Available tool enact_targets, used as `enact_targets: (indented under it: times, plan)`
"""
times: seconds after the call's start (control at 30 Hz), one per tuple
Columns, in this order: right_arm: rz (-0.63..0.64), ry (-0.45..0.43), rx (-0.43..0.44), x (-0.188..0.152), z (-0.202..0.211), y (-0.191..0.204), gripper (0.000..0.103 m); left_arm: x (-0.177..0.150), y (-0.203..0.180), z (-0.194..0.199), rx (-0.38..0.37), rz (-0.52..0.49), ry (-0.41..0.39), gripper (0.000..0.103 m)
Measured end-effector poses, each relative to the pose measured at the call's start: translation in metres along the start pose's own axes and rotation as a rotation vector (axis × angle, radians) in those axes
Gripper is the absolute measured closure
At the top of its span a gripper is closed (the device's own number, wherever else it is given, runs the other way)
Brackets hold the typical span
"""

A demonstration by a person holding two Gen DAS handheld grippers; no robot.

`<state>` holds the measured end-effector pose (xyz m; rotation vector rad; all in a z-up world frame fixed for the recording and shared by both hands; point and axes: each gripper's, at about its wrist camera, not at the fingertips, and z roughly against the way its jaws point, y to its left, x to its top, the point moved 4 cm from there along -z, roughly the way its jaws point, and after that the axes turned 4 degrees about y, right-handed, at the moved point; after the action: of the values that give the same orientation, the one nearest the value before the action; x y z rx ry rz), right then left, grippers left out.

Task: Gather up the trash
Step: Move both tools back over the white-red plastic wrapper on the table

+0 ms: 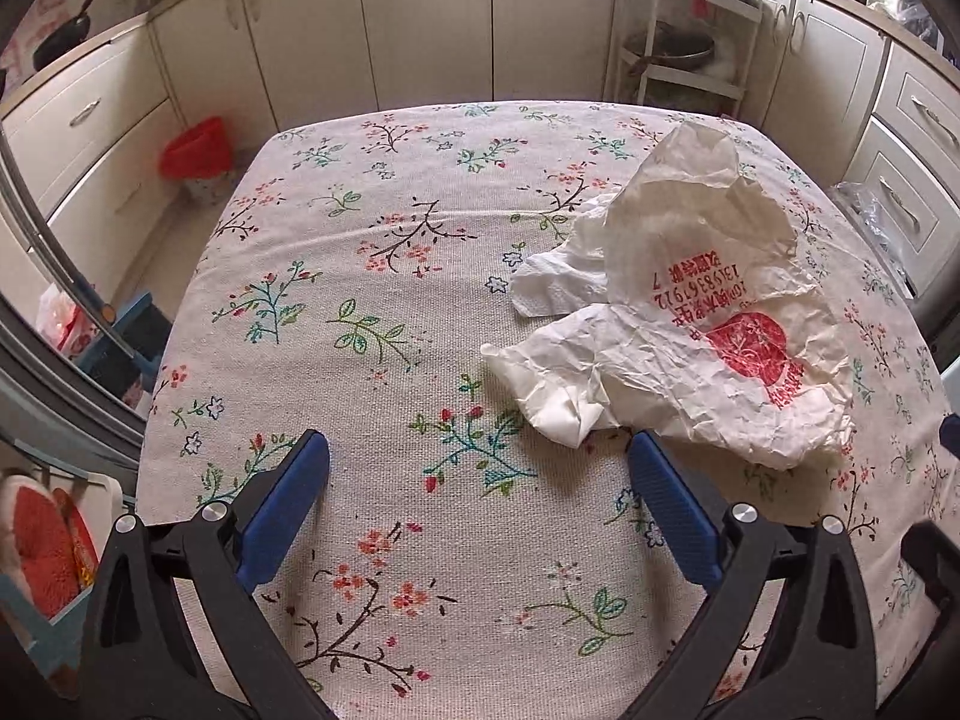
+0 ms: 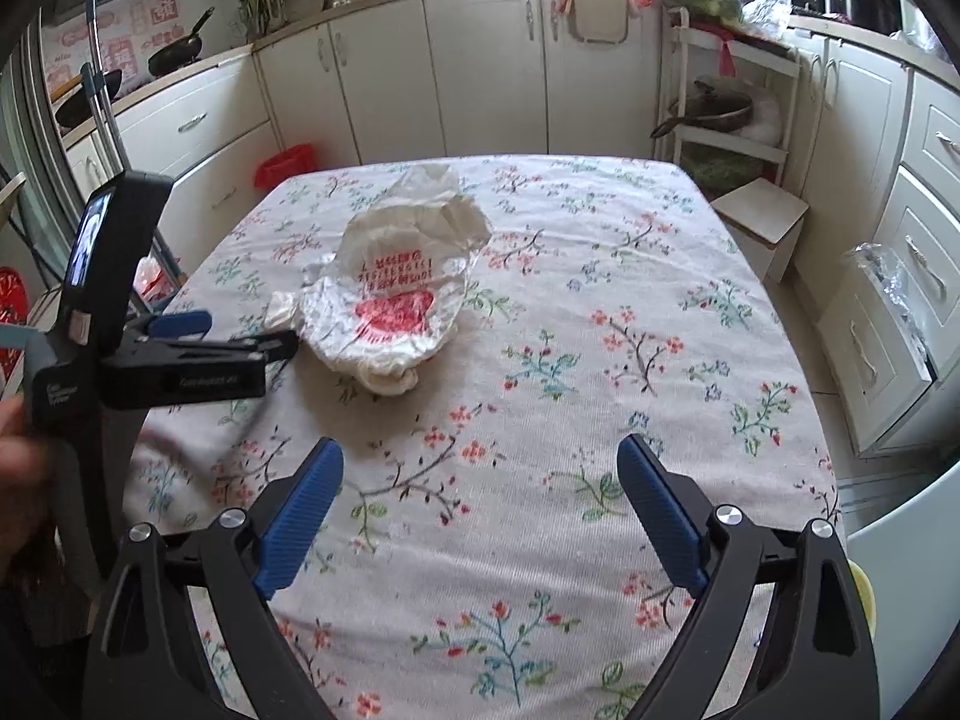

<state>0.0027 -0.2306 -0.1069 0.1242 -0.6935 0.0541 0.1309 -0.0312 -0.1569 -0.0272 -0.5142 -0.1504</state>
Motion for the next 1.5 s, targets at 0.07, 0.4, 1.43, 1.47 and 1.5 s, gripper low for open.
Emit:
enact_targets:
  times: [0.07,0.4,1.43,1.47,1.5]
  plan:
    - [-0.010,-0.024,-0.011,0.002,0.001,-0.002,0.014,0.001,0.000,0.000,0.000,0.000,0.000,0.007]
    - [-0.037,-0.198,-0.052,0.016,0.020,-0.005,0.013,0.001,0.001,0.000,0.000,-0.002,-0.001,0.007]
    - [-0.083,-0.100,-0.001,0.013,0.010,-0.017,0.011,0.001,0.001,-0.001,0.000,-0.002,-0.001,0.007]
    - [-0.079,-0.099,0.011,0.015,0.012,-0.018,0.011,0.001,0.001,-0.001,-0.001,-0.002,-0.001,0.007]
    - [-0.076,-0.102,0.022,0.016,0.016,-0.018,0.011,0.001,0.001,-0.001,0.000,-0.002,-0.001,0.007]
